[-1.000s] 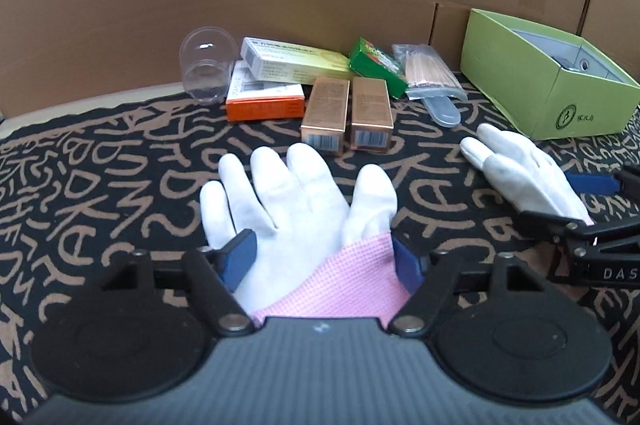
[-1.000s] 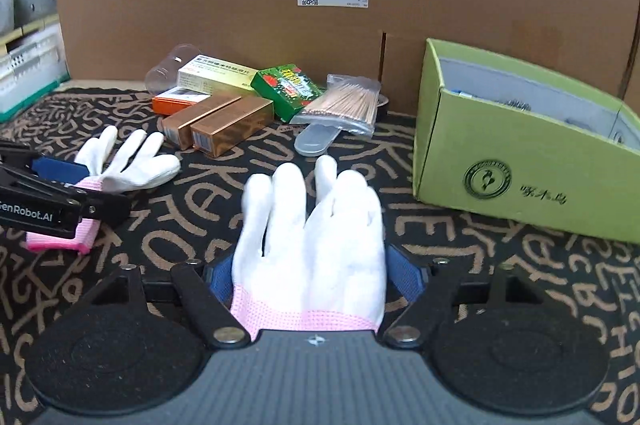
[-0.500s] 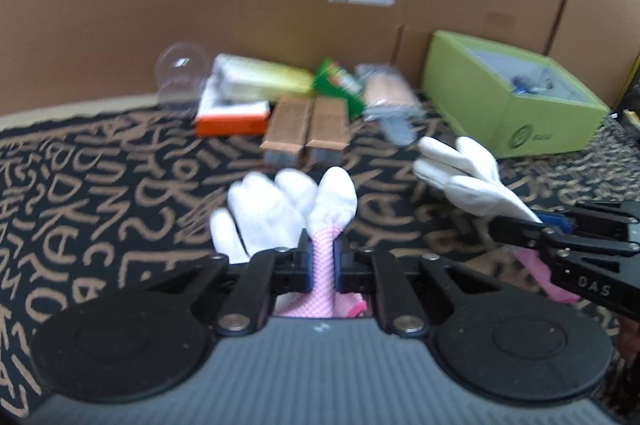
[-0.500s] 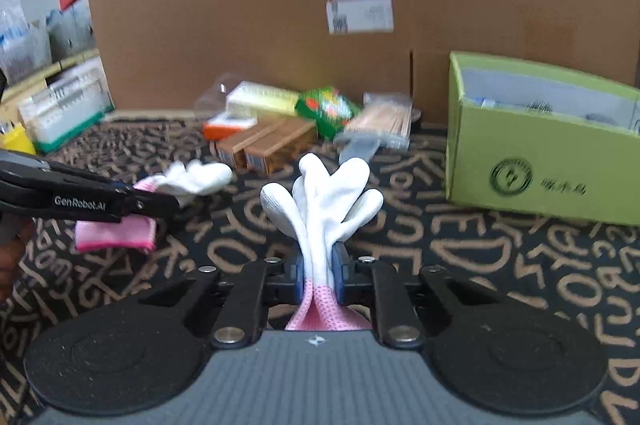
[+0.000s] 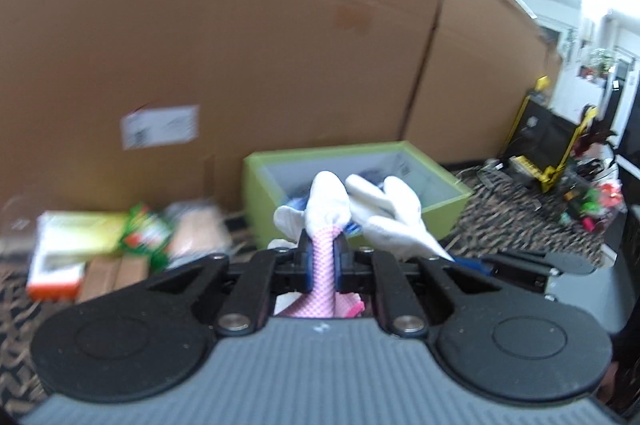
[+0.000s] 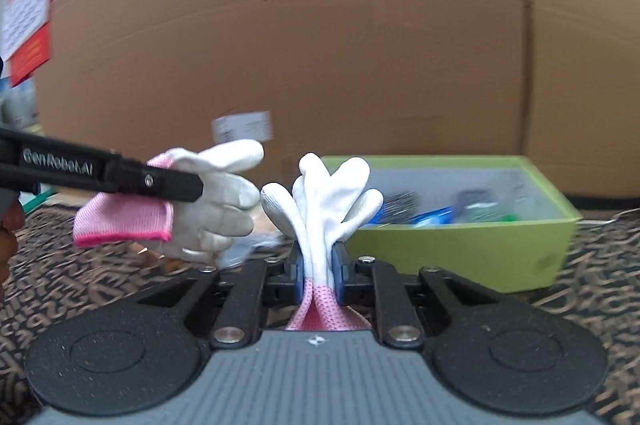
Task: Organize objects
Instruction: 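Carry both gloves into the lime-green shoebox and open both tools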
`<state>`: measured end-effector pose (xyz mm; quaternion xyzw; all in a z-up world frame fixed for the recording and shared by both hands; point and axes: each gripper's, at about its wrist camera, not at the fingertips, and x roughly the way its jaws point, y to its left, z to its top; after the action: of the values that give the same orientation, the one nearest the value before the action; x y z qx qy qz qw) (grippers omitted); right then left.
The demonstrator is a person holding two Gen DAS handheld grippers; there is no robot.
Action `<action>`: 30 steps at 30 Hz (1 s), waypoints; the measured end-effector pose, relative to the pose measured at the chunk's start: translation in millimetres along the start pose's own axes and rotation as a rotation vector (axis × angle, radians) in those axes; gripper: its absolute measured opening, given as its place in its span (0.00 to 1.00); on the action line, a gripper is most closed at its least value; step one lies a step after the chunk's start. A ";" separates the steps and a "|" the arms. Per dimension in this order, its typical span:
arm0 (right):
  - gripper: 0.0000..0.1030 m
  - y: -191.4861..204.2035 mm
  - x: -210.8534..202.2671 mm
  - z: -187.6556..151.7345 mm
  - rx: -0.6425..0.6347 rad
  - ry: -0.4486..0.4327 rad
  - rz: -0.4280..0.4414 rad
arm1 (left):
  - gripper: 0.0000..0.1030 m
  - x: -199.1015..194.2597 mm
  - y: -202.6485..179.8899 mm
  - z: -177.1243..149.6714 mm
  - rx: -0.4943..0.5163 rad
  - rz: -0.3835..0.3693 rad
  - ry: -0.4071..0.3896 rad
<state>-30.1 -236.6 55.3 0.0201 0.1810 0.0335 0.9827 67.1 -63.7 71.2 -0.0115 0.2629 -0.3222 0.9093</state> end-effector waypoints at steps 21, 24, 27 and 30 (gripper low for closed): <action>0.16 -112.4 141.2 23.0 -0.032 0.103 -0.113 | 0.09 201.3 -33.4 48.0 -0.029 0.006 0.079; 0.16 -111.0 153.4 15.7 -0.047 0.167 -0.119 | 0.14 212.3 -30.8 36.4 -0.008 0.031 0.103; 0.26 -117.2 155.7 14.3 -0.013 0.184 -0.108 | 0.45 212.6 -27.5 28.1 -0.006 0.049 0.078; 0.66 -119.2 147.8 13.9 -0.020 0.165 -0.151 | 0.69 203.4 -24.6 23.7 -0.010 0.061 0.028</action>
<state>119.6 -345.0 9.7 -0.0062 0.2618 -0.0371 0.9644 197.4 -207.1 0.5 -0.0037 0.2774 -0.2931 0.9149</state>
